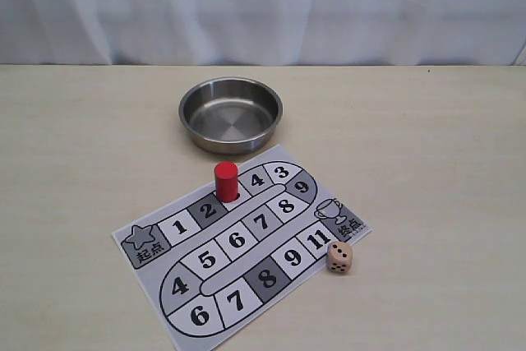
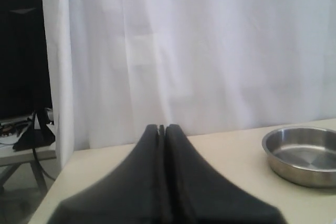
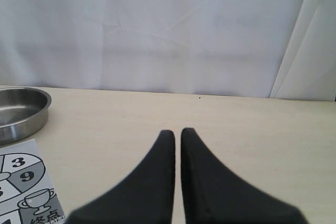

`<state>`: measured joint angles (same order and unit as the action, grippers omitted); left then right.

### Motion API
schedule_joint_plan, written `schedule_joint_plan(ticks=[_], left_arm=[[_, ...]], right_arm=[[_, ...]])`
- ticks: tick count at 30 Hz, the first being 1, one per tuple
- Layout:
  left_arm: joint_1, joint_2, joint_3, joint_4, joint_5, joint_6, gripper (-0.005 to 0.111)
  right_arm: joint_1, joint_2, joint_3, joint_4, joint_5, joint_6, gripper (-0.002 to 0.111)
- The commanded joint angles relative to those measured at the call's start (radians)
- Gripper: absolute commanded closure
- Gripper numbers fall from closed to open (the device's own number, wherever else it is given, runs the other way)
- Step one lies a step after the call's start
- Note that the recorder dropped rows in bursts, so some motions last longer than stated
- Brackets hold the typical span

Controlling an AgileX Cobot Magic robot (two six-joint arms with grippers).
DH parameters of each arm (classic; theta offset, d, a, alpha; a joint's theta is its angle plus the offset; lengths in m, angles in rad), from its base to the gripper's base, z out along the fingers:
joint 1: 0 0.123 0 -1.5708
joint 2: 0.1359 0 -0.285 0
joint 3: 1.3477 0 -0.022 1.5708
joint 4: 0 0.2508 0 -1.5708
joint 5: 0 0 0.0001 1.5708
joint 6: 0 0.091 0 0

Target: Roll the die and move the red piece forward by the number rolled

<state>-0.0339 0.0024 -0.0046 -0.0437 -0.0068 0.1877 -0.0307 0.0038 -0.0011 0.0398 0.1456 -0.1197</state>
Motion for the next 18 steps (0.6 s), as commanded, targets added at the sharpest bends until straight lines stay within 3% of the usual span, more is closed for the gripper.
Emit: schedule_joint_plan(ticks=[1, 18], left_arm=[[-0.004, -0.002, 0.005, -0.019, 0.08, -0.01, 0.107], [-0.004, -0.002, 0.005, -0.017, 0.203, -0.064, 0.107]], right_arm=[[-0.002, -0.004, 0.001, -0.002, -0.006, 0.001, 0.104], [-0.002, -0.004, 0.001, -0.002, -0.006, 0.001, 0.104]])
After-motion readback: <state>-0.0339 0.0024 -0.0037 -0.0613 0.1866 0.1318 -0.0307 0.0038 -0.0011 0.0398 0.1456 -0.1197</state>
